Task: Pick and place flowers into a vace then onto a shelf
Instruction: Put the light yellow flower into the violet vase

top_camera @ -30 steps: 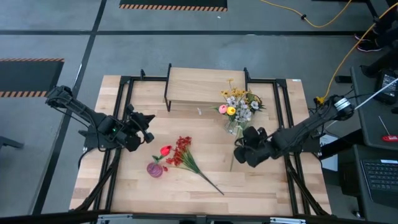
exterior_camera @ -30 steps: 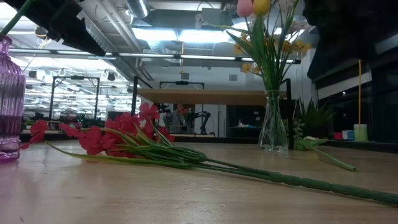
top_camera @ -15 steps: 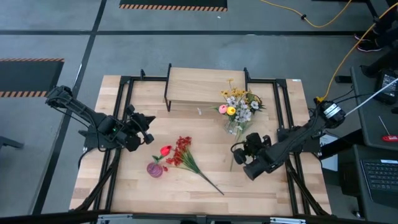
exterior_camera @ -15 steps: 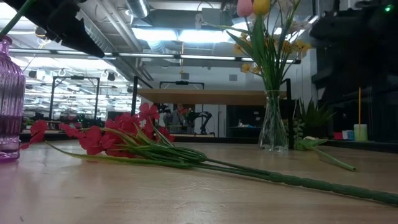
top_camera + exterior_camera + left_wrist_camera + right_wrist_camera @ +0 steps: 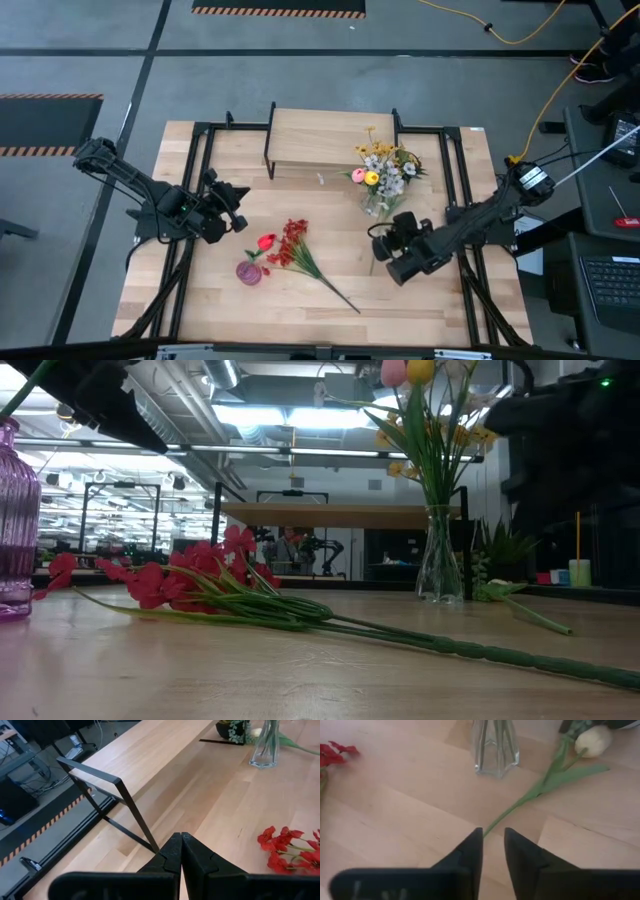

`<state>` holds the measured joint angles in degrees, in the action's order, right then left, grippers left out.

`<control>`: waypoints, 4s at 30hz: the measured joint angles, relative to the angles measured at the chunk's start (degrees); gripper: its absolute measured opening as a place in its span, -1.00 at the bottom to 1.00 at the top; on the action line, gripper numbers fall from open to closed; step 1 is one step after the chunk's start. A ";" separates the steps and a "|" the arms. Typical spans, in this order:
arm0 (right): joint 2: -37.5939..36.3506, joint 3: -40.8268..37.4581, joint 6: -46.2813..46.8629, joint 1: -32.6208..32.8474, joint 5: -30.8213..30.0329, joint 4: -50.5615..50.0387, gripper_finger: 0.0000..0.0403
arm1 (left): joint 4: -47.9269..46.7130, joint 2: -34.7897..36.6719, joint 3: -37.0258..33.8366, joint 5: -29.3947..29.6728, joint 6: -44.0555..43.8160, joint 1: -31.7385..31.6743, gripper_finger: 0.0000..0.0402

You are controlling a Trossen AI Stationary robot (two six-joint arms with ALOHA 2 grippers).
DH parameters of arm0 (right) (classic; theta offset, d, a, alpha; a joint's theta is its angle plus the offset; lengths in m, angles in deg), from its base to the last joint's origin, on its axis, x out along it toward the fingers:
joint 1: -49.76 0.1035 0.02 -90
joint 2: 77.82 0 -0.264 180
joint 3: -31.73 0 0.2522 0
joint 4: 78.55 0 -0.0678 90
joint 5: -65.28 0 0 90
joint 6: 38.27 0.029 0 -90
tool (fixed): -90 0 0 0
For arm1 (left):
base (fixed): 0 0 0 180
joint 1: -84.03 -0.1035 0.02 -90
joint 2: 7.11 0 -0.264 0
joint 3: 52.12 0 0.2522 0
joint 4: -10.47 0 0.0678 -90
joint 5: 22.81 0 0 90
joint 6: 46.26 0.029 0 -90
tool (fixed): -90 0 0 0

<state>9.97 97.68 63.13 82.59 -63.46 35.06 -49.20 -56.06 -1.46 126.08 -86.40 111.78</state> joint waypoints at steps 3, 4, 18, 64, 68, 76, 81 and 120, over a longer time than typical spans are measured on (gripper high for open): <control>0.12 0.00 -0.53 -0.76 0.55 0.94 -0.47 | -0.07 0.00 0.00 -0.30 0.00 0.00 -0.98; 0.38 0.00 -0.59 -1.06 1.39 1.34 -0.44 | -0.08 0.00 0.00 -0.32 0.00 0.00 -0.99; 6.13 -0.02 -5.85 -6.32 6.47 5.68 -0.36 | -0.15 0.00 0.00 -0.34 0.37 0.00 -0.99; 11.35 -4.25 -8.90 -11.22 15.46 13.11 -0.82 | -0.20 0.00 0.00 -0.31 0.92 0.02 -0.99; 10.83 -4.24 -8.78 -11.22 16.54 11.66 -0.96 | -0.20 0.00 0.00 -0.29 0.92 0.02 -0.98; 5.73 -4.64 -10.42 -10.47 22.56 7.91 -0.98 | -0.20 0.00 0.00 -0.29 0.92 0.01 -0.99; 1.51 -4.55 -10.41 -7.91 22.89 5.15 -0.99 | -0.20 0.00 0.00 -0.29 0.92 0.00 -0.97; -18.54 -4.31 -54.16 5.79 13.81 24.69 -1.00 | -0.15 0.00 0.00 -0.27 1.46 0.02 -0.99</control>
<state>-8.58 93.37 8.97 88.38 -49.65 59.75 -49.35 -56.06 -1.46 125.82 -84.94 111.80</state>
